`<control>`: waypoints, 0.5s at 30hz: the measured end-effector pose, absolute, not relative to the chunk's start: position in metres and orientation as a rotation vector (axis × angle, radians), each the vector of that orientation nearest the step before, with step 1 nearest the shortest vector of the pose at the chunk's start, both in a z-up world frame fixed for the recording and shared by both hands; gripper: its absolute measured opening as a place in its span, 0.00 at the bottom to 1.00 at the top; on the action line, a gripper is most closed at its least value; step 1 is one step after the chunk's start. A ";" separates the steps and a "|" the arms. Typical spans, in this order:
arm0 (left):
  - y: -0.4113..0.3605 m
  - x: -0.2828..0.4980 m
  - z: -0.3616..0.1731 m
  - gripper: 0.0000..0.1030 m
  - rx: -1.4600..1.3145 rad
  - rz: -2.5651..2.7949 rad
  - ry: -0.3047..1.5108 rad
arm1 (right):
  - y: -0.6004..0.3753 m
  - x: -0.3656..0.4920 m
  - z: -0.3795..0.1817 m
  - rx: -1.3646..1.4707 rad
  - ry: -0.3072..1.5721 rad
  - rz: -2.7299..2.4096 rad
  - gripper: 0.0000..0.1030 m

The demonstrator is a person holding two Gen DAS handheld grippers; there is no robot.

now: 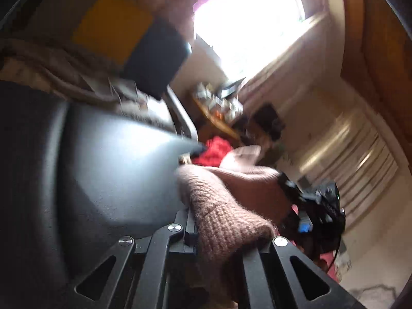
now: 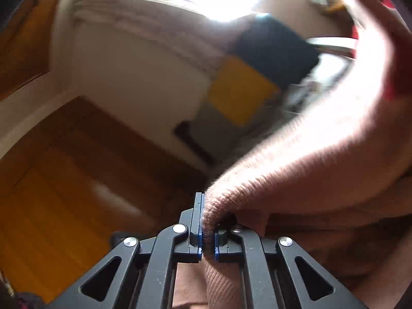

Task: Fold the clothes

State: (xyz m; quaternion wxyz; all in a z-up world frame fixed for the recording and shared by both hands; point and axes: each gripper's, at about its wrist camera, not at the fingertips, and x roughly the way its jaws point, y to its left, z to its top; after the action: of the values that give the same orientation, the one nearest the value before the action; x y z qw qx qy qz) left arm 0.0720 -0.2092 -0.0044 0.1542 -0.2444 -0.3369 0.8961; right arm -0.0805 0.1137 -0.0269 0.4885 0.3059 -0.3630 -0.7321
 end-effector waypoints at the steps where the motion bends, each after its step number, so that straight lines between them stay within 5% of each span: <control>1: -0.222 0.089 0.006 0.04 -0.645 2.594 -0.979 | 0.107 -0.066 -0.014 0.705 -0.878 -1.754 0.06; 8: -0.307 0.195 0.078 0.03 -0.261 2.744 -1.040 | 0.050 0.006 0.070 0.479 -0.831 -1.633 0.06; 15: -0.334 0.263 0.167 0.04 0.025 2.802 -0.870 | 0.014 0.061 0.146 0.282 -0.712 -1.557 0.06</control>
State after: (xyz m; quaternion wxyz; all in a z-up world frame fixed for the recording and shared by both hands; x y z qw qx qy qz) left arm 0.2628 -0.3335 0.1670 0.1035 0.0085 -0.2948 0.9499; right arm 0.0608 0.0139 0.1465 0.6468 0.1238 -0.3130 -0.6844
